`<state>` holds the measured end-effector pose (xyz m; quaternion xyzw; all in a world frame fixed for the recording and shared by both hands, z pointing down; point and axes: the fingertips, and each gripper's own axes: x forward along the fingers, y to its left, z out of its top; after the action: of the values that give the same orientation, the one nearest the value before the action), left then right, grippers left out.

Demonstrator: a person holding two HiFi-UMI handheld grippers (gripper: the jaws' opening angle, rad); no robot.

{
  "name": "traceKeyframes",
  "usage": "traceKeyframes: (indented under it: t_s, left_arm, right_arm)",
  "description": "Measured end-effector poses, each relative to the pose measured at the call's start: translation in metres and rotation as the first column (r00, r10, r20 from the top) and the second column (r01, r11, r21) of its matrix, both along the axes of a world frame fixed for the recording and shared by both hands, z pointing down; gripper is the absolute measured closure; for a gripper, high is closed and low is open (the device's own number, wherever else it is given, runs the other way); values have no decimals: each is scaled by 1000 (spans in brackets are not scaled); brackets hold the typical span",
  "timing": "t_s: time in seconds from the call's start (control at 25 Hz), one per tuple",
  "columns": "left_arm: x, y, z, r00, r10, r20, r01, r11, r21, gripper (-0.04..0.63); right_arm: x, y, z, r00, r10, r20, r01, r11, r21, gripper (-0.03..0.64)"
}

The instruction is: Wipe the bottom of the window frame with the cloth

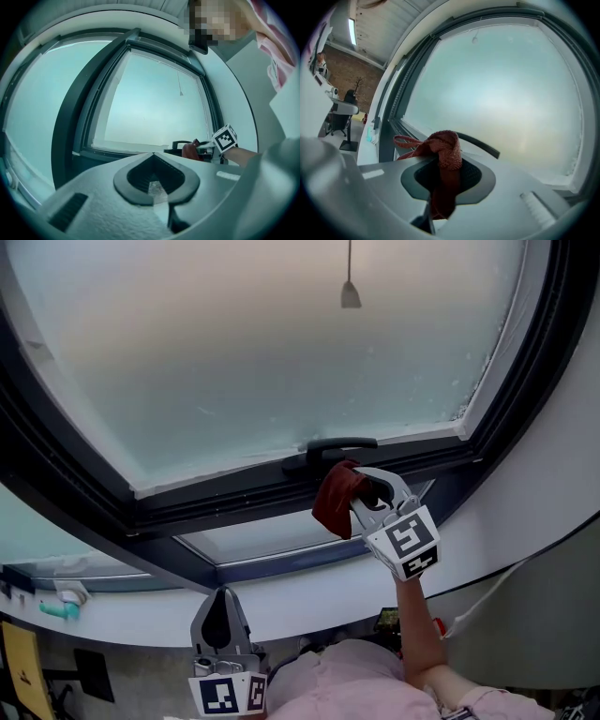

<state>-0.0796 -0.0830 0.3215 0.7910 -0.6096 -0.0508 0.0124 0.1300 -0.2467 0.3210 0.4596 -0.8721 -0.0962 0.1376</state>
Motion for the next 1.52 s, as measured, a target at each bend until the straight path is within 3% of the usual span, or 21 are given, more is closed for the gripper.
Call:
traceKeyframes:
  t_s: [0.2,0.72,1.12,1.52]
  left_arm:
    - [-28,16,6,999,-34,2,34,999,-11,601]
    - [-64,36,8,999,-51,10,51,999,-13,601]
    - [-47,36,5,1000,-7,6,7,1000,-2,601]
    - [1,29,2,999,41,23,-41,999,-26,601]
  right_arm:
    - [-22,-9,19,988,40,-148,-38,999,11,551]
    - [-21,-12,19,978,177,-112,-171,984,57,557]
    - [-22,-11,20,981,162,-102,-159,987,37,557]
    - [-23,-12,21,982,108,-152,-109,994,-2,557]
